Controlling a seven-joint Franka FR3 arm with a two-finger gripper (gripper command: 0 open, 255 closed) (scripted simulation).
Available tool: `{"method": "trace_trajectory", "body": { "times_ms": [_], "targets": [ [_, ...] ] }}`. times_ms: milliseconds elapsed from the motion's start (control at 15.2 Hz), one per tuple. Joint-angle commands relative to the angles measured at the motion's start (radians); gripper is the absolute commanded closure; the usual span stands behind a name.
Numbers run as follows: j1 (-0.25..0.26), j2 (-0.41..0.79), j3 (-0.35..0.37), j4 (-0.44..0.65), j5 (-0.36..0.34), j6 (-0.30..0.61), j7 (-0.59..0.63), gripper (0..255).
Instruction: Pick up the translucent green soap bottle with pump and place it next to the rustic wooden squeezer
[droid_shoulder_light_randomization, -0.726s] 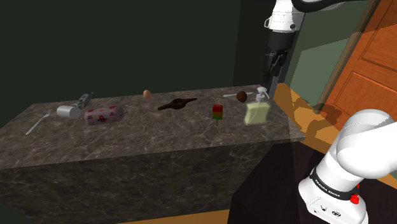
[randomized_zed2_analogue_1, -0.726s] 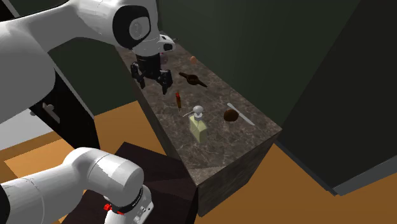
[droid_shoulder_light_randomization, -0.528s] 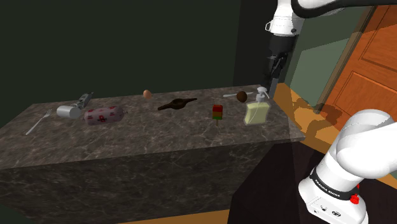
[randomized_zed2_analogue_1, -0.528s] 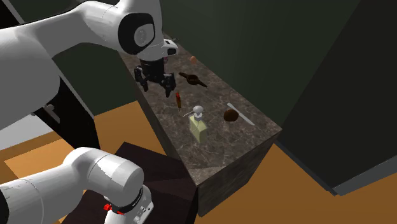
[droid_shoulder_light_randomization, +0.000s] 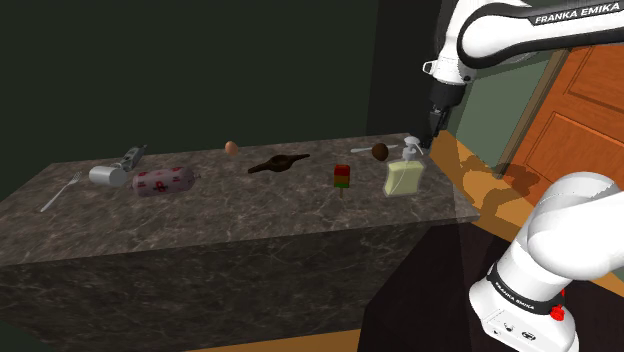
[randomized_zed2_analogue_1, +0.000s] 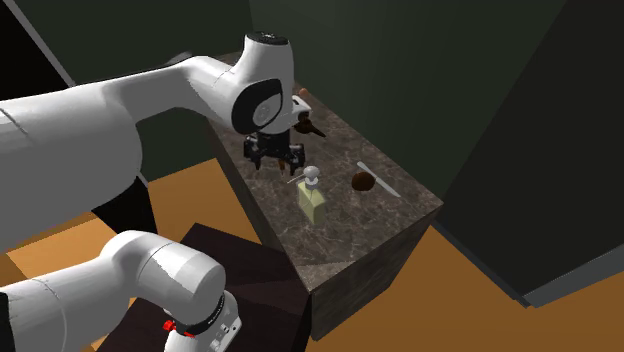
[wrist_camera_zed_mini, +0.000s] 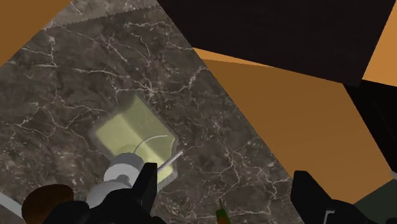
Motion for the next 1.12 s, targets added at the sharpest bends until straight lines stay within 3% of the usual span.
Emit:
{"method": "trace_trajectory", "body": {
  "times_ms": [0, 396, 726, 1056],
  "targets": [
    [-0.008, 0.023, -0.059, -0.034, -0.027, 0.071, -0.079, 0],
    [0.008, 0.16, -0.233, -0.068, -0.06, 0.277, -0.299, 0],
    [0.079, 0.338, -0.403, -0.04, -0.008, 0.447, -0.521, 0],
    [0.108, 0.394, -0.434, -0.061, 0.024, 0.521, -0.555, 0]
  ]
}}
